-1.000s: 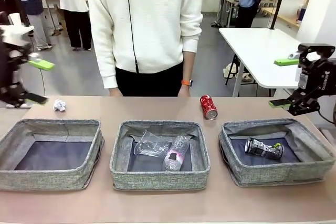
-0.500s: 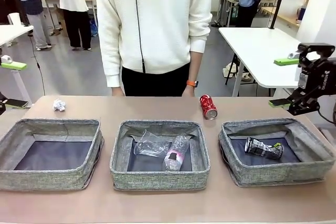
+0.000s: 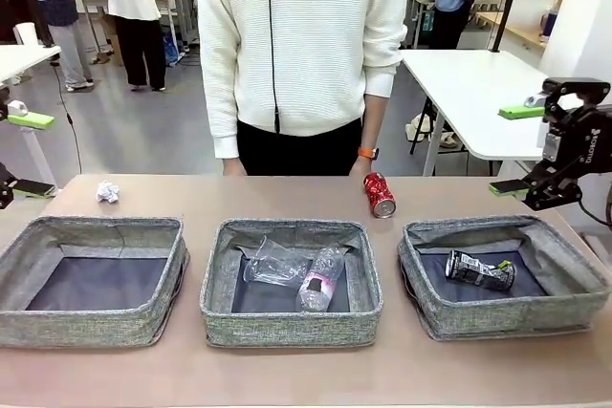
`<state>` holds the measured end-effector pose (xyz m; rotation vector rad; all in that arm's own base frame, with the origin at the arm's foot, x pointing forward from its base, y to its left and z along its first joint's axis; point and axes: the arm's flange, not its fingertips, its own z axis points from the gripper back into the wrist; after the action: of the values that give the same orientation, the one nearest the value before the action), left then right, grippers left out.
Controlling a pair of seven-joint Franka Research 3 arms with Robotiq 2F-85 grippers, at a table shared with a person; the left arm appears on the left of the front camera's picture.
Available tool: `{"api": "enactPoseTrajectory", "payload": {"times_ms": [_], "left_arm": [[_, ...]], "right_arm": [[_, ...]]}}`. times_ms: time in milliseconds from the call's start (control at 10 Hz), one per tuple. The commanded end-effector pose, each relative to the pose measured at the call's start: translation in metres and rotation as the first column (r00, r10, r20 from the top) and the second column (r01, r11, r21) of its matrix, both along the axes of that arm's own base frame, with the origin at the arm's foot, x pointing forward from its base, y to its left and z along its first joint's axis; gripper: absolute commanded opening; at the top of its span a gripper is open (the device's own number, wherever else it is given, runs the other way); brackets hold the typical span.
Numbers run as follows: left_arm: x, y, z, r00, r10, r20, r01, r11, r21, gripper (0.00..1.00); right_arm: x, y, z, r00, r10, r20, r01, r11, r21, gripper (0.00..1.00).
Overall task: Sort the waste into the appropriate baskets.
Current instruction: Place the picked waste into the Fabric basket indicated by the person, then pick up the waste item pointed out by the person.
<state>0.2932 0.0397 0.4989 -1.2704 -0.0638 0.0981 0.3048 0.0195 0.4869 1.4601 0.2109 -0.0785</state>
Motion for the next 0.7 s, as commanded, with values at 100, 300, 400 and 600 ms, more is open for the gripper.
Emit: {"api": "enactPoseTrajectory", "payload": {"times_ms": [100,300,400,600], "left_arm": [[-0.0006,-0.0010,0.0009,1.000,-0.001,0.027,0.002,1.000,-0.022,1.00],[-0.0006,-0.0010,0.0009,1.000,-0.001,0.027,0.002,1.000,-0.022,1.00],[-0.0006,-0.0010,0.0009,1.000,-0.001,0.027,0.002,1.000,-0.022,1.00],[-0.0006,-0.0010,0.0009,1.000,-0.001,0.027,0.002,1.000,-0.022,1.00]], "right_arm": [[0.0010,0.0010,0.0028,1.000,0.000,0.014,-0.001,1.000,0.018,1.00],[0.0010,0.0010,0.0028,1.000,0.000,0.014,-0.001,1.000,0.018,1.00],[0.0010,0.0010,0.0028,1.000,0.000,0.014,-0.001,1.000,0.018,1.00],[0.0010,0.0010,0.0028,1.000,0.000,0.014,-0.001,1.000,0.018,1.00]]}}
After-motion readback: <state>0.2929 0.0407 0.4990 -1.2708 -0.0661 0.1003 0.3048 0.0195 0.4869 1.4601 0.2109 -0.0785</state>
